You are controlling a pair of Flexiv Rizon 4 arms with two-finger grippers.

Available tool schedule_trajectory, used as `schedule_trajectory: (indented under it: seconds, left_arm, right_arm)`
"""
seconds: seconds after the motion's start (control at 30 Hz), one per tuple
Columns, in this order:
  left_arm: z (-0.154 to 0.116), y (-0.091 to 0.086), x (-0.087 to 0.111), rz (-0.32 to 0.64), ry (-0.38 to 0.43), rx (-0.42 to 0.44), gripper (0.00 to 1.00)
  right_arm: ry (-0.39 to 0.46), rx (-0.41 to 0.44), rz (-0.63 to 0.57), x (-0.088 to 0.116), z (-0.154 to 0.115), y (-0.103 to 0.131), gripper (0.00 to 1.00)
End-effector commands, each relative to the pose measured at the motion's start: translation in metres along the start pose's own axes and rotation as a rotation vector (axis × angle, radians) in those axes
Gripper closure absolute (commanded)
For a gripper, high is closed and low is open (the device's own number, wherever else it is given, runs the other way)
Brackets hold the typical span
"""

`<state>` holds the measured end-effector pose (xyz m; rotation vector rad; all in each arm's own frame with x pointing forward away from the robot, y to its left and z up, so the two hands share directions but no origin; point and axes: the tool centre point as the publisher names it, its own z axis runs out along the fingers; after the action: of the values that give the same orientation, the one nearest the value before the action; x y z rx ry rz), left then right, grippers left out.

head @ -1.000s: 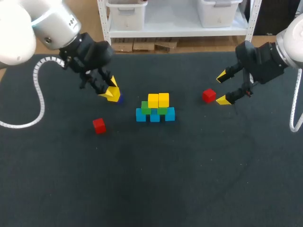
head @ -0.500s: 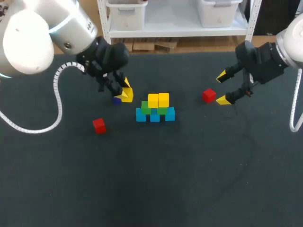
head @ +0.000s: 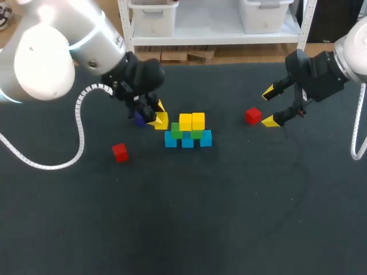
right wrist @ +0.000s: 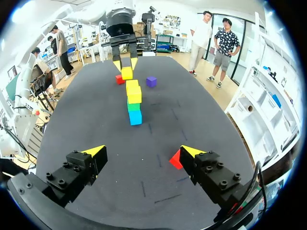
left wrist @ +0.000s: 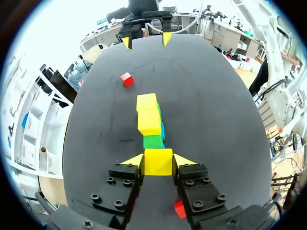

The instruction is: Place the blue cubes, place green cubes on the blue cubes, place the yellow cubes on the green cubes, then place the red cubes on the yellow cubes, and place purple cube on the red cubes.

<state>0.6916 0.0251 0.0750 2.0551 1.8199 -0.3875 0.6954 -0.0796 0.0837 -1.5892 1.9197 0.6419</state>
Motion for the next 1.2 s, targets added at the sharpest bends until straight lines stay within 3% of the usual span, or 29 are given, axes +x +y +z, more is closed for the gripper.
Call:
schedule_trajectory:
  seconds: [0.03,1.2]
  left_arm:
    - [0.003,0.006,-0.005,-0.001,0.013,0.007,1.0]
    - [0.016,0.017,-0.015,0.009,0.03,0.028,1.0]
  right_arm:
    - [-0.003,-0.002,-0.001,0.0,0.001,-0.001,0.0]
    - [-0.003,-0.002,-0.001,0.0,0.001,-0.001,0.0]
